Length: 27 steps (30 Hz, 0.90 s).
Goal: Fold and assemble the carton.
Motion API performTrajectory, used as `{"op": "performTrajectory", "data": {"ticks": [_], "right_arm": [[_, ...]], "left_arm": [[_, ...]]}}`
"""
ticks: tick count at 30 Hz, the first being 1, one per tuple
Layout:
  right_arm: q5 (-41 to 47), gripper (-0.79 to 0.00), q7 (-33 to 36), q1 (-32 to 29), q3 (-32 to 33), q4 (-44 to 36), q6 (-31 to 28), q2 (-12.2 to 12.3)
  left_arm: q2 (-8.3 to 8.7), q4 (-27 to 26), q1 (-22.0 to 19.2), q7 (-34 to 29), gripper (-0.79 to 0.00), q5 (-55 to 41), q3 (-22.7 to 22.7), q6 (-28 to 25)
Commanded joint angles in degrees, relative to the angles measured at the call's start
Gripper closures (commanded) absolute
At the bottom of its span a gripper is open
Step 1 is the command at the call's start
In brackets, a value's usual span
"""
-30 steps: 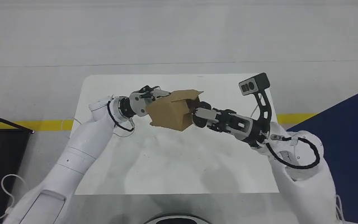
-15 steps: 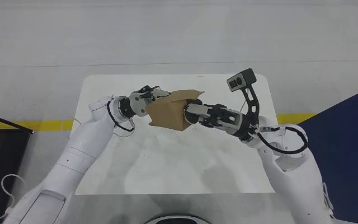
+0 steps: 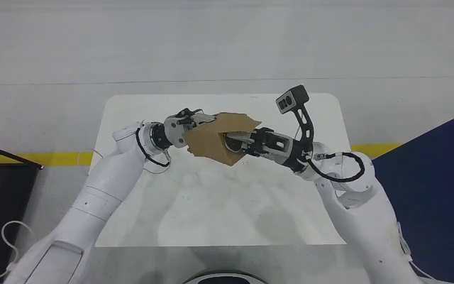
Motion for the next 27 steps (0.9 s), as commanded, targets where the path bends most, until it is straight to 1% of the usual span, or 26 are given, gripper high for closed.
{"op": "performTrajectory", "data": {"ticks": [1, 9, 13, 19, 22, 27], "right_arm": [[0.37, 0.0, -0.21, 0.1, 0.26, 0.04, -0.22, -0.03], [-0.62, 0.0, -0.94, -1.13, 2.54, -1.81, -0.28, 0.14], [-1.9, 0.0, -1.26, -0.77, 1.3, -1.13, 0.82, 0.05], [-3.06, 0.0, -2.56, 0.37, -0.24, -0.76, 0.97, -0.23], [-1.74, 0.0, -2.7, -0.44, 1.16, -1.63, -0.05, -0.19], [0.88, 0.0, -2.48, -4.12, 6.44, -3.59, -2.89, 0.13]], "left_arm": [[0.0, 0.0, 0.0, 0.0, 0.0, 0.0, 0.0, 0.0], [0.0, 0.0, 0.0, 0.0, 0.0, 0.0, 0.0, 0.0], [0.0, 0.0, 0.0, 0.0, 0.0, 0.0, 0.0, 0.0], [0.0, 0.0, 0.0, 0.0, 0.0, 0.0, 0.0, 0.0], [0.0, 0.0, 0.0, 0.0, 0.0, 0.0, 0.0, 0.0], [0.0, 0.0, 0.0, 0.0, 0.0, 0.0, 0.0, 0.0]]}}
